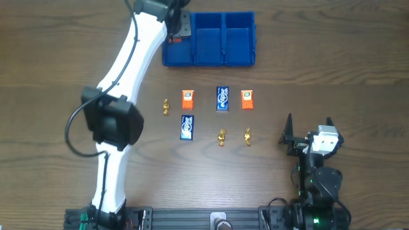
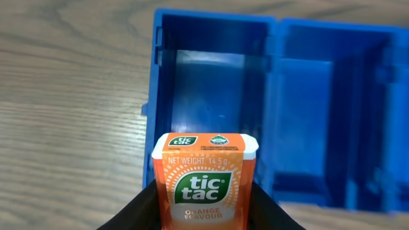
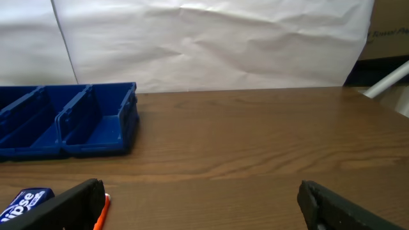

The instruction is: Sort Candies Into Trays

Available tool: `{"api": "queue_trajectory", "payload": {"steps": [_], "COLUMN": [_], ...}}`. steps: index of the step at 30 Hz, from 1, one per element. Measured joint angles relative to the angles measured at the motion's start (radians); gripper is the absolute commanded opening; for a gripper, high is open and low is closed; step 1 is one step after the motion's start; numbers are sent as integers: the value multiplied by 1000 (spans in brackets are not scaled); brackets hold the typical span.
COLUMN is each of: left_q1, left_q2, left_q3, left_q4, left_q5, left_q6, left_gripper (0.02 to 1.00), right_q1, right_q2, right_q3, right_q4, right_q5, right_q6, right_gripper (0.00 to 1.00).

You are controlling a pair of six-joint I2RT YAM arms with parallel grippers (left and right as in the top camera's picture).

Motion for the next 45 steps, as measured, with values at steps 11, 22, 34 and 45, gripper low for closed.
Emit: {"api": "queue_trajectory", "payload": {"steps": [11, 22, 34, 45], "left_q1": [30, 29, -51, -185], "left_q2": [76, 76, -126, -343], "left_q3": [14, 14, -138, -808], "left_q4": [30, 47, -27, 315], "left_q5": [43, 66, 101, 124], "left_q6": [48, 75, 41, -72], "left_gripper": [336, 875, 875, 849], "right_q1": [0, 0, 0, 0], "right_q2": [0, 0, 0, 0], "right_q3": [0, 0, 0, 0], "right_q4": [0, 0, 0, 0], "right_q5": [0, 0, 0, 0], "right_q6": [0, 0, 0, 0], "right_gripper": [998, 998, 998, 998]}}
